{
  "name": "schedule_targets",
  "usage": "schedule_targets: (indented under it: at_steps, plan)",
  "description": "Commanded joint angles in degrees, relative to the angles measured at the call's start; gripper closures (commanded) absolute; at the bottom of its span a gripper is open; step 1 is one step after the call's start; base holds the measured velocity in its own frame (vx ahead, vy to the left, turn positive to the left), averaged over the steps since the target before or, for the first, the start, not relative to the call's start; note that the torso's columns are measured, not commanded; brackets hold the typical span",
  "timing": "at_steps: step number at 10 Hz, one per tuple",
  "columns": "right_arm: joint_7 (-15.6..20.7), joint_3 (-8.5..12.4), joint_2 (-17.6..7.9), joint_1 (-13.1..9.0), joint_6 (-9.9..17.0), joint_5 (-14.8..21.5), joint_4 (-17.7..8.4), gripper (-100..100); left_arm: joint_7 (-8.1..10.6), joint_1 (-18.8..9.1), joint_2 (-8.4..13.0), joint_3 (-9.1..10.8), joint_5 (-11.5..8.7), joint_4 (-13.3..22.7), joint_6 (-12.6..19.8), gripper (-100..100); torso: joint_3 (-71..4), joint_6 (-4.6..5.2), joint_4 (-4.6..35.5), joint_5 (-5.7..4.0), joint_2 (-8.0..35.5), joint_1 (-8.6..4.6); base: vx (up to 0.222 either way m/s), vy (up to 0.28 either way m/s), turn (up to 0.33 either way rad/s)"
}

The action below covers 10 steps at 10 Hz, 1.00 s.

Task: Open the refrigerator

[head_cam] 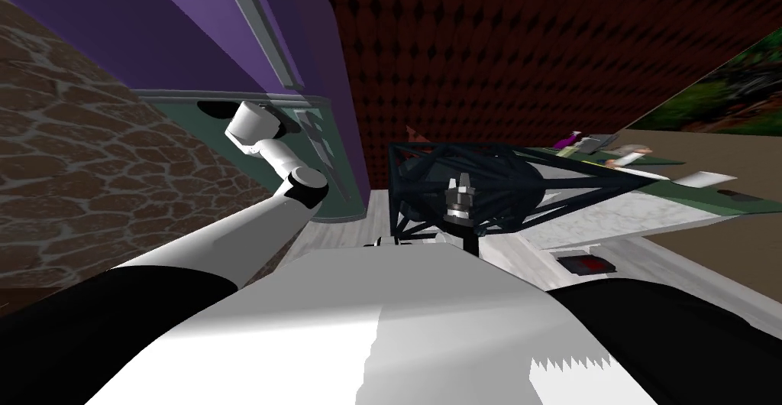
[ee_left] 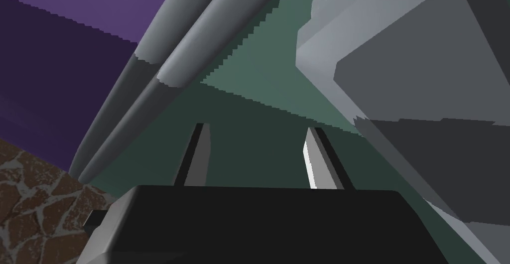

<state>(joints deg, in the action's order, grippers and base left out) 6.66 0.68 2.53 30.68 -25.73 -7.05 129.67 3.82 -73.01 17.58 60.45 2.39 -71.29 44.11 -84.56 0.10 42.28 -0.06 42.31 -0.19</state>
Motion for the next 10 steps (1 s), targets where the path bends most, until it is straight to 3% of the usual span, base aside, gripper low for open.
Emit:
schedule_targets:
  at_steps: [1, 2, 4, 5, 10]
  plan:
    - [0.0, 0.0, 0.0, 0.0, 0.0, 0.0, 0.0, 0, -1.36, -0.6, -1.1, -0.40, -2.4, 0.3, 1.4, 100, 0.2, -0.07, 0.1, 0.11, 0.4, 0.40, -0.238, 0.227, -0.064]
    - [0.0, 0.0, 0.0, 0.0, 0.0, 0.0, 0.0, 0, -1.36, -0.6, -1.1, -0.40, -2.4, 0.3, 1.4, 100, 0.4, -0.13, 0.2, 0.24, 0.6, 0.79, -0.217, 0.210, -0.028]
    - [0.0, 0.0, 0.0, 0.0, 0.0, 0.0, 0.0, 0, -2.72, -1.2, -2.3, -0.80, -4.8, 0.7, 2.8, 100, 0.0, -0.12, 0.0, 0.11, 0.0, 0.36, -0.220, 0.243, -0.031]
    - [0.0, 0.0, 0.0, 0.0, 0.0, 0.0, 0.0, 0, -2.72, -1.2, -2.3, -0.80, -4.8, 0.7, 2.8, 100, 0.0, -0.08, 0.0, 0.08, -0.1, 0.25, -0.232, 0.190, -0.026]
    - [0.0, 0.0, 0.0, 0.0, 0.0, 0.0, 0.0, 0, -6.13, -2.6, -5.1, -1.80, -10.8, 1.5, 6.3, 100, 0.1, -0.13, 0.1, 0.16, 0.1, 0.51, -0.300, 0.267, -0.049]
